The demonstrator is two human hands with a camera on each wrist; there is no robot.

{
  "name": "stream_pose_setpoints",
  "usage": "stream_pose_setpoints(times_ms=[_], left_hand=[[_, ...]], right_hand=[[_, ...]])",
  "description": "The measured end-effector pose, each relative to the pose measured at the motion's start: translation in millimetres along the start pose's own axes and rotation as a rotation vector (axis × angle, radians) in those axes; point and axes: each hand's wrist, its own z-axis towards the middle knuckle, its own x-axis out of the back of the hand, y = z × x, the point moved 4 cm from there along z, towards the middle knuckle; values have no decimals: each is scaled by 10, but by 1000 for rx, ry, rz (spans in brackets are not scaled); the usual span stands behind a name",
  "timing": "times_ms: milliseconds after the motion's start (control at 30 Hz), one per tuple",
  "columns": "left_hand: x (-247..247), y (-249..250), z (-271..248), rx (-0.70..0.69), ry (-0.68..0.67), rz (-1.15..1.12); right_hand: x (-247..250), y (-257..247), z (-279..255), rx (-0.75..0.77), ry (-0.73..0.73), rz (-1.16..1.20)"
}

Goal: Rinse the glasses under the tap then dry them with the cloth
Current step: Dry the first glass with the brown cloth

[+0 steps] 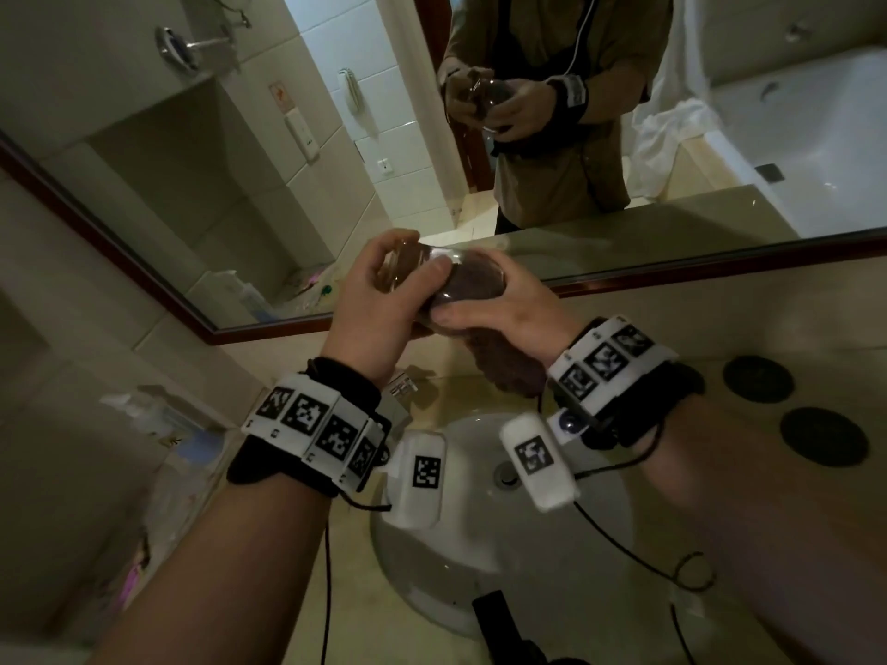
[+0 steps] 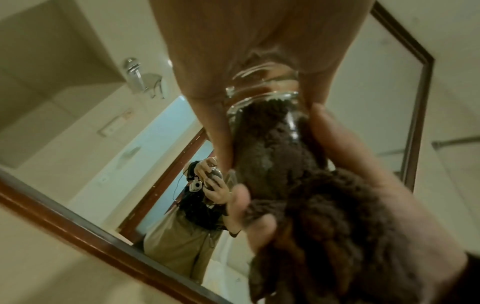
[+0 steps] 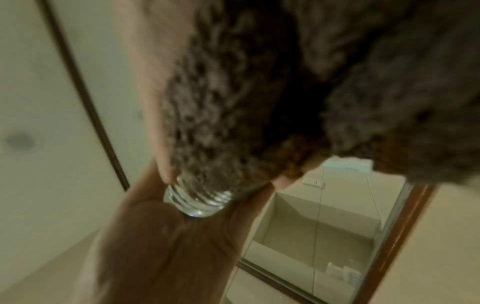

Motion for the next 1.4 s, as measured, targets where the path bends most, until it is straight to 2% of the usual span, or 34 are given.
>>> stream_pose_setpoints(times_ms=[67, 200, 267, 367, 467, 500, 567, 667, 733, 833, 900, 967, 1033, 1133, 1200, 1233, 1300, 1400], left_hand=[[7, -29, -13, 24, -8, -15], [-37, -65, -18, 203, -33, -155], [-50, -52, -9, 194, -30, -155], [-25, -8, 10, 113, -7, -91], [6, 7, 1, 45, -66, -4], [11, -4, -5, 57, -88, 2], [14, -33, -21, 117, -84, -74], [-45, -51, -8, 202, -58, -191], [-70, -47, 14, 201, -23, -208], [-37, -22, 41, 141, 10, -174], [-9, -10, 27, 86, -15, -140], [-2, -19, 9, 71, -58, -115], [-1, -44, 10, 113, -35, -119], [-35, -64, 5, 207, -18, -183], [-58, -58, 4, 204, -19, -204], [-58, -47, 11, 193, -4, -191], [-50, -12, 12, 158, 34, -156], [-31, 14, 1, 82, 33, -142]], right_hand=[[8, -16, -8, 7, -4, -43], [-16, -131, -72, 231, 130, -345], [-25, -153, -78, 301, 147, -411], [-1, -68, -15, 183, 125, -300], [53, 46, 37, -46, -11, -13], [71, 41, 36, -76, -46, 3], [89, -24, 14, -26, -18, -127], [20, -156, -33, 190, 132, -399], [-52, -156, -57, 275, 153, -474], [-39, -77, -52, 184, 130, -323], [11, -16, -33, 55, 64, -98], [56, -9, -27, -23, -2, 15], [60, -48, -32, 12, 20, -27], [12, -157, -74, 198, 150, -321], [-31, -179, -104, 298, 177, -484], [-43, -170, -118, 319, 183, -494], [-37, -129, -113, 275, 184, -385], [8, -58, -34, 69, 80, -57]])
